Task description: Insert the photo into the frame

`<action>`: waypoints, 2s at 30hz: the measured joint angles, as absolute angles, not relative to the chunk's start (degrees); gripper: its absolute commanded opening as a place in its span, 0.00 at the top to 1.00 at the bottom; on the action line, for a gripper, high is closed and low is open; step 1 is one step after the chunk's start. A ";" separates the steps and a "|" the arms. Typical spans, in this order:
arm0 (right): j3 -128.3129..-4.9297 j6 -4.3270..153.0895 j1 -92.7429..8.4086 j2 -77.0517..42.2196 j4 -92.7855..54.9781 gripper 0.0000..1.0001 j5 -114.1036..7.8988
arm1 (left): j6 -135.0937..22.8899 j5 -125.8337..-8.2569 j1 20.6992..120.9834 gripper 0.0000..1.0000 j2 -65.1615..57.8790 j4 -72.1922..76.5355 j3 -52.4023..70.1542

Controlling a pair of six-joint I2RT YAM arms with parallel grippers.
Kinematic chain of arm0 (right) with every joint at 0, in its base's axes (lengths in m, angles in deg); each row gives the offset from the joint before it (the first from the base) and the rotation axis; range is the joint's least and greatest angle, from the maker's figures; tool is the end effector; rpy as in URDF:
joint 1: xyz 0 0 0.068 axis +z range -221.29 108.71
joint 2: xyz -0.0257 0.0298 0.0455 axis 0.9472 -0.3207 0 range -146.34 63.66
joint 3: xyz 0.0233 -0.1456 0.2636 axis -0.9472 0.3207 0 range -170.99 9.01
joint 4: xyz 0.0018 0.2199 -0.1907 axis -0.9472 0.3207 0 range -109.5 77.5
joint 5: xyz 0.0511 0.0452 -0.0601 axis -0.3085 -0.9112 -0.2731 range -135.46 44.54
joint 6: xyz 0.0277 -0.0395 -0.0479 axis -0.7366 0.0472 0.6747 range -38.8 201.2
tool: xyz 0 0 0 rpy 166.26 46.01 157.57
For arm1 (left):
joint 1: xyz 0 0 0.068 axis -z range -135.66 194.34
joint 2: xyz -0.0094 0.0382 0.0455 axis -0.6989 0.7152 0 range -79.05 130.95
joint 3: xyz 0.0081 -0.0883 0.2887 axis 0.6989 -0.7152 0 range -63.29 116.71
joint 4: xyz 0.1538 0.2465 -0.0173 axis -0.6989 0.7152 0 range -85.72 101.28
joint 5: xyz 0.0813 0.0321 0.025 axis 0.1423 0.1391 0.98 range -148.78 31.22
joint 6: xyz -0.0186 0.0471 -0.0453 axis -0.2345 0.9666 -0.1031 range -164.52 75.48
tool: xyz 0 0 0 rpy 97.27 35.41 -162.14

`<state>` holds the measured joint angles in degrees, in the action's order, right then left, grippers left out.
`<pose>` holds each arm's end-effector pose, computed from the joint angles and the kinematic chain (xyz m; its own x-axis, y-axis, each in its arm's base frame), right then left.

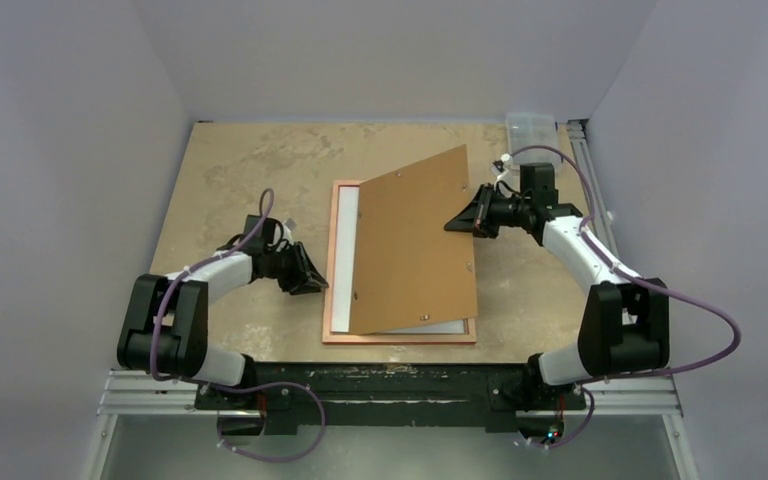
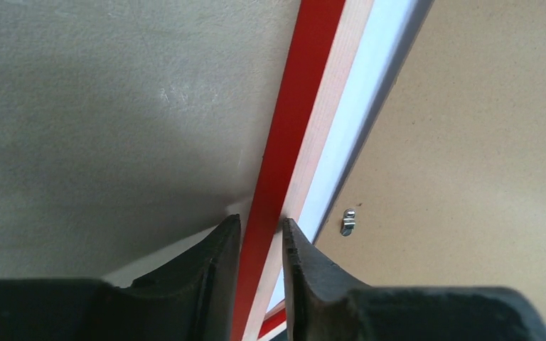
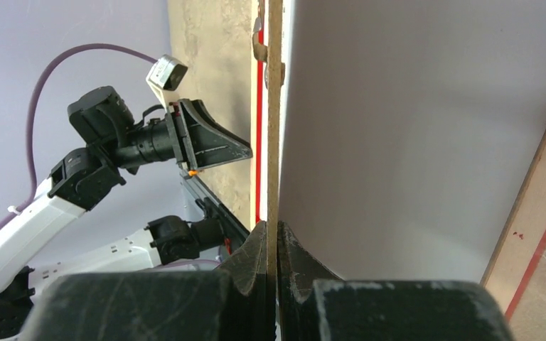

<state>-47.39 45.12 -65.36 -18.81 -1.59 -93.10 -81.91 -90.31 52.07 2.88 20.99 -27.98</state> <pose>0.3299 0.0749 0.2606 -0.9107 0.3043 -0.2795 -0.0770 0.5395 0.8384 0.2600 -0.0640 0.1373 -0.9143 -0.3983 -0.0730 -0.2618 0.7190 -0.6439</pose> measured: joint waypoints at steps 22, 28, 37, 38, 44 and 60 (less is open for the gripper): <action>-46.60 45.12 -65.84 -28.36 -5.89 1.00 -96.68 | -82.32 -92.48 53.03 0.97 6.25 18.41 -27.24; -50.41 48.47 -65.29 -31.16 -3.12 1.00 -98.26 | -82.30 -91.47 53.45 0.99 6.25 19.72 -26.48; -55.13 51.31 -63.31 -35.42 -1.22 1.00 -99.15 | -82.19 -91.25 53.49 1.00 6.27 20.22 -26.19; -55.13 51.24 -63.11 -35.64 -1.30 1.00 -99.13 | -82.19 -91.27 53.49 1.00 6.31 20.24 -26.15; -55.02 51.31 -62.69 -36.71 -2.59 1.00 -99.20 | -82.15 -91.27 53.49 1.00 6.51 20.68 -25.89; -54.30 59.35 -59.79 -43.95 3.16 0.36 -91.04 | -81.34 -91.34 53.49 1.00 6.95 21.68 -25.25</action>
<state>-54.30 59.35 -59.79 -43.95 3.16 -91.04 -81.34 -91.34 53.49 6.95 21.68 -25.25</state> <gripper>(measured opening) 0.610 0.039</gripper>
